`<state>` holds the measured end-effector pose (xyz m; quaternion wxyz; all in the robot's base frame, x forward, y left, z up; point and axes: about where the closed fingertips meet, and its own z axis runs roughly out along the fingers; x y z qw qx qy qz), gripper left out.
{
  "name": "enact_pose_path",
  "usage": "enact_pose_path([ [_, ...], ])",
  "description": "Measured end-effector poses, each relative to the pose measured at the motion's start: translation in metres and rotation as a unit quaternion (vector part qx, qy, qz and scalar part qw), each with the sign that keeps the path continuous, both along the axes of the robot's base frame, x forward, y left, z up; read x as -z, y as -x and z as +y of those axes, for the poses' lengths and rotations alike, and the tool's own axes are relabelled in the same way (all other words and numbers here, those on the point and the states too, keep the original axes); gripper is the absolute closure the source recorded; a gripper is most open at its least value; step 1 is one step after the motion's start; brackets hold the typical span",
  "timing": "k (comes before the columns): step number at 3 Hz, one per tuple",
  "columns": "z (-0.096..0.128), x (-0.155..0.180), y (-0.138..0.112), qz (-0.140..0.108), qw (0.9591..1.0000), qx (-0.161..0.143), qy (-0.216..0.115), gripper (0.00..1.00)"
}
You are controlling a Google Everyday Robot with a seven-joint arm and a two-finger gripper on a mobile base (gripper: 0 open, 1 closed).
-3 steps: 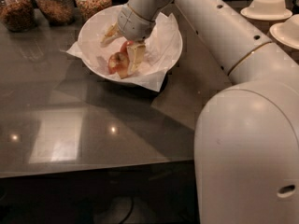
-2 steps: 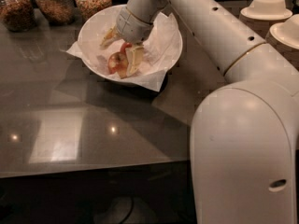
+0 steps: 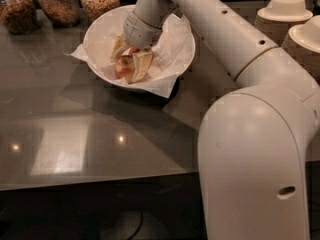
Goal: Pick apple from white bowl
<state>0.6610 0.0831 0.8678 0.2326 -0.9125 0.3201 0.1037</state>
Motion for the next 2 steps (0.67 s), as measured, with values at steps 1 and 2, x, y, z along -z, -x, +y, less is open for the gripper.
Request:
enact_pose_path([
  [1,0.0004,-0.001,0.0009,-0.001,1.0,-0.004,0.007,0.73],
  [2,-0.0036,-0.0105,0.0026,-0.005,0.9998,-0.006,0.021,0.96],
])
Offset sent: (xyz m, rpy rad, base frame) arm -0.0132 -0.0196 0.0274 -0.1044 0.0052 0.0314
